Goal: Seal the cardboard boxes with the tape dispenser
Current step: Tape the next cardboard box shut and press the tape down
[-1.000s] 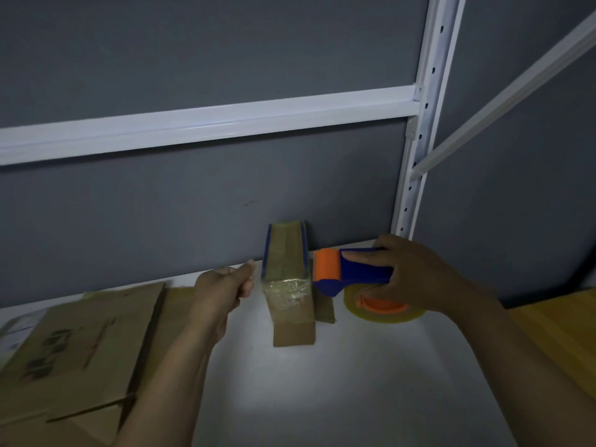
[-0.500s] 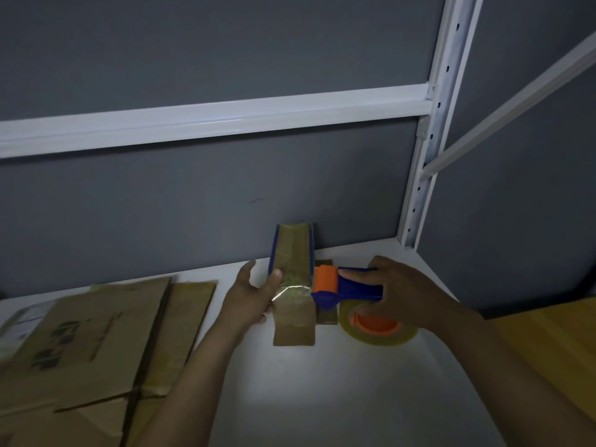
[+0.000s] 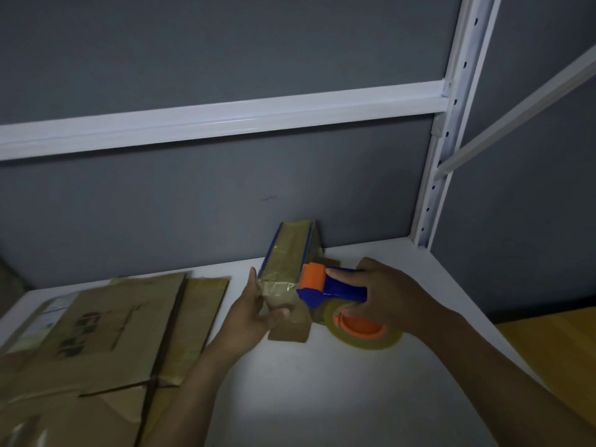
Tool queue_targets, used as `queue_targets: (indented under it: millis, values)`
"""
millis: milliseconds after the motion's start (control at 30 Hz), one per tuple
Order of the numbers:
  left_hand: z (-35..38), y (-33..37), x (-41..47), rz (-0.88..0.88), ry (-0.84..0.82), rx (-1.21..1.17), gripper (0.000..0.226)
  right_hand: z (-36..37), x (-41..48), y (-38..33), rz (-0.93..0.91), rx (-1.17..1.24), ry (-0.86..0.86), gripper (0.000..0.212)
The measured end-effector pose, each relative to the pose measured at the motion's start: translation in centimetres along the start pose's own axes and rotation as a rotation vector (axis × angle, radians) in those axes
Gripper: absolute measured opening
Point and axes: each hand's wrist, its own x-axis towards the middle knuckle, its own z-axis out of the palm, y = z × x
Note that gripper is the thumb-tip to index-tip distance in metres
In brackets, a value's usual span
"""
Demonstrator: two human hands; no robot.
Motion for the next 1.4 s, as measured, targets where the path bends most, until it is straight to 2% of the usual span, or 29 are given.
queue_targets:
  millis: [67, 133, 233, 300, 433, 533, 667, 833, 933, 1067, 1200, 1267, 1333, 1400]
  values:
    - [-0.8, 0.2, 0.0, 0.013, -0.010, 0.172, 0.102, 0.2, 0.1, -0.4, -0.015, -0.006, 0.013, 0.074]
    - [-1.4, 1.0, 0.0, 0.029, 0.067, 0.356, 0.109, 0.4, 0.1, -0.8, -0.033, -0.018, 0.020, 0.074]
    - [-1.0, 2.1, 0.2, 0.302, 0.056, 0.675, 0.115, 0.4, -0.2, -1.0, -0.045, -0.037, 0.029, 0.073]
    - [-0.4, 1.9, 0.3, 0.413, 0.005, 0.749, 0.111, 0.4, -0.4, -1.0, -0.045, -0.053, 0.028, 0.073]
    - [-0.4, 0.9, 0.7, 0.514, 0.070, 0.892, 0.093, 0.2, -0.8, -0.9, -0.044, -0.109, 0.019, 0.072]
    - [-0.8, 0.5, 1.0, 0.515, 0.084, 0.912, 0.088, -0.2, -1.7, -0.3, -0.016, -0.085, -0.008, 0.072]
    - [-0.6, 0.5, 1.1, 0.522, 0.109, 0.929, 0.083, -0.7, -3.6, 0.9, 0.031, -0.194, -0.045, 0.073]
    - [-0.3, 0.1, 1.3, 0.517, 0.086, 0.861, 0.091, 0.5, -3.4, -0.5, -0.045, -0.275, 0.059, 0.066]
    - [-0.2, 0.2, 1.2, 0.507, 0.079, 0.885, 0.088, 1.4, -2.4, -2.1, -0.030, -0.392, 0.055, 0.062]
    - [0.1, 0.4, 1.3, 0.477, 0.091, 0.875, 0.085, 1.2, -2.0, -3.1, -0.012, -0.385, 0.096, 0.051]
    - [0.3, 0.3, 1.2, 0.495, 0.115, 0.890, 0.093, 0.8, -1.4, -2.8, 0.130, -0.321, 0.105, 0.038]
    - [0.4, 0.5, 0.6, 0.492, 0.120, 0.852, 0.096, 0.3, -1.0, -1.5, 0.180, -0.248, 0.084, 0.039]
    - [0.2, 1.2, 0.4, 0.461, 0.116, 0.833, 0.098, -0.7, -1.2, 0.3, 0.247, 0.036, 0.005, 0.049]
    - [0.1, 2.3, 0.6, 0.431, 0.098, 0.863, 0.111, -1.4, -2.0, 1.7, 0.334, 0.485, -0.036, 0.047]
